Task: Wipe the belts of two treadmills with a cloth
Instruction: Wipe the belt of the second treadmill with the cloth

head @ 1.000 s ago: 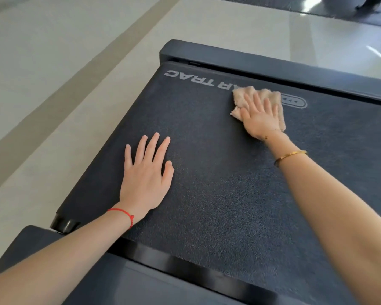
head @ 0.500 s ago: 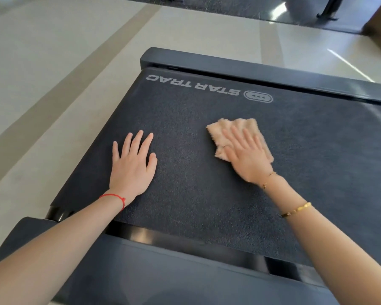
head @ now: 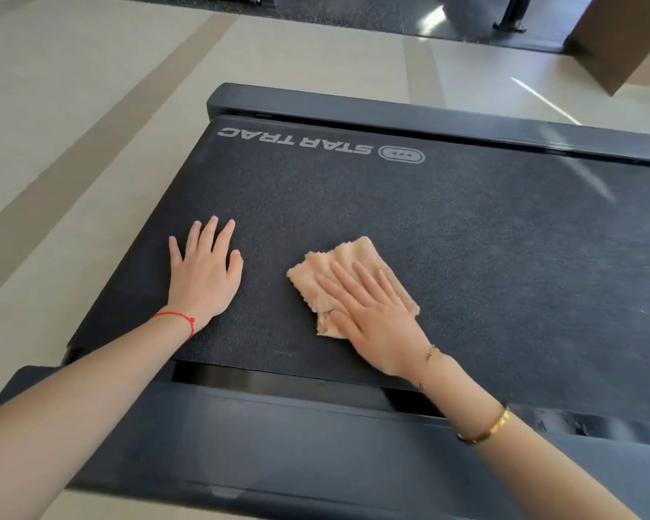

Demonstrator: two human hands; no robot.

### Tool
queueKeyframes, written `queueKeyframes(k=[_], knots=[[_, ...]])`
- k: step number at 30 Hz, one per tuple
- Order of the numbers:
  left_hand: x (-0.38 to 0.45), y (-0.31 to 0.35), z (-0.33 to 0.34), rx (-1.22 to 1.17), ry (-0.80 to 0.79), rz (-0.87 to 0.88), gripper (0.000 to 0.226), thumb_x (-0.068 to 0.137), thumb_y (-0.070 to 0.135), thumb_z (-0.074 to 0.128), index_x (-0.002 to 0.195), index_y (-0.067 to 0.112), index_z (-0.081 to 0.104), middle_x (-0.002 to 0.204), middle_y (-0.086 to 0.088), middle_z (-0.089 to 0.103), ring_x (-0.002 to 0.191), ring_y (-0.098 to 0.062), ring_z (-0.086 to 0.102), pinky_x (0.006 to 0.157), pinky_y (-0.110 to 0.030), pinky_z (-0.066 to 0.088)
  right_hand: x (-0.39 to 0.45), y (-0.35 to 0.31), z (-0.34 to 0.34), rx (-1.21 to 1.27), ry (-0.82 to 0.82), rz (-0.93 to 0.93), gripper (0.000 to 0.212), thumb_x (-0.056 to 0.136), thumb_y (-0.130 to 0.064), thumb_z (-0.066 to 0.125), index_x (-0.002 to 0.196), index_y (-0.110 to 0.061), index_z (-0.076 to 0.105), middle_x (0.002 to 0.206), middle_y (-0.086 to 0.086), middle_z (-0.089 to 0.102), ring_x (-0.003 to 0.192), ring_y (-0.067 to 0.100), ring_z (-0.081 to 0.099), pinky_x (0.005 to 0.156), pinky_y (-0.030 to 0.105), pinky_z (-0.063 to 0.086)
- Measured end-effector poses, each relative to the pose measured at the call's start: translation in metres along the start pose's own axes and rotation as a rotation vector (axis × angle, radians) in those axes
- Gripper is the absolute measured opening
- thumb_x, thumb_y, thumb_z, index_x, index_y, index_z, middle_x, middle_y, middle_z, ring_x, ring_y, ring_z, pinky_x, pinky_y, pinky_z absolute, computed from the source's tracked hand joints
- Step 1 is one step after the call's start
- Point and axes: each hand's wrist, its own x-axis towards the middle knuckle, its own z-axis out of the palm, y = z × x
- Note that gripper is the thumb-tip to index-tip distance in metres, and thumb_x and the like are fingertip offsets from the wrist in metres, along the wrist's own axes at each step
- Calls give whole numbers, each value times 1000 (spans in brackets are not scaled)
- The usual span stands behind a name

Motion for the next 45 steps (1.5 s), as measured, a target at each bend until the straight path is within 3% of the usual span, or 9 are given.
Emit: queueKeyframes(k=[4, 8, 15, 18, 23, 29, 37, 40, 45], knots=[[-6, 4, -2, -44, -24, 8, 59, 104, 41, 33, 159, 23, 20, 166, -5, 14, 154, -26, 6, 121, -61, 4, -35, 57, -13, -22, 68, 249, 53, 105, -45, 22, 154, -43, 4, 161, -20, -8, 152, 18, -10, 120, 34, -14], [-13, 19, -2, -74, -35, 29, 61, 103, 45, 32, 159, 25, 18, 167, -3, 11, 154, -24, 2, 121, -60, 0, -28, 83, -25, 17, 61, 517, 53, 105, -44, 20, 156, -40, 4, 164, -14, -5, 152, 24, -9, 121, 45, -10], [-20, 50, 4, -94, -26, 33, 61, 103, 44, 33, 159, 26, 18, 167, -3, 10, 154, -25, 1, 121, -62, 0, -22, -7, -2, -25, -27, 105, 53, 106, -41, 22, 155, -40, 2, 163, -15, -8, 151, 21, -15, 121, 45, -13], [-24, 62, 6, -100, -31, 85, 60, 104, 42, 32, 159, 26, 16, 167, -2, 10, 155, -23, 0, 121, -62, 0, -41, -11, -1, -12, -14, 50, 52, 105, -47, 18, 155, -43, 4, 162, -20, -6, 151, 16, -14, 122, 41, -11], [-23, 92, 9, -93, -45, 159, 60, 104, 41, 29, 159, 27, 14, 167, -1, 9, 155, -21, -1, 121, -61, 0, -76, 55, -14, -39, 72, 288, 53, 103, -47, 21, 152, -44, 0, 159, -21, -8, 152, 17, -9, 119, 34, -13], [-23, 122, 17, -98, -61, 162, 60, 104, 43, 27, 160, 27, 12, 168, -1, 7, 155, -25, -1, 121, -61, -3, -46, 113, -30, 24, 111, 727, 54, 106, -42, 22, 157, -37, 4, 165, -8, -4, 152, 30, -6, 121, 50, -8], [-26, 121, 21, -43, -39, 170, 61, 103, 45, 24, 160, 28, 10, 168, -2, 6, 155, -26, -1, 122, -60, 0, -44, 52, -11, 6, 50, 208, 52, 105, -45, 24, 155, -41, 10, 163, -17, 1, 152, 20, -6, 123, 43, -7], [-26, 121, 22, -27, -38, 171, 62, 103, 46, 23, 160, 28, 9, 168, -2, 6, 155, -26, -1, 122, -59, 1, -39, 79, -18, 18, 72, 251, 52, 104, -45, 25, 155, -42, 12, 163, -18, 2, 153, 20, -3, 123, 41, -6], [-28, 124, 23, -5, -22, 165, 62, 101, 45, 19, 160, 26, 11, 168, -3, 8, 155, -28, 2, 121, -61, 4, 15, 143, -38, 7, 75, 548, 53, 105, -46, 18, 156, -39, 5, 165, -10, -3, 152, 26, -6, 122, 45, -9]])
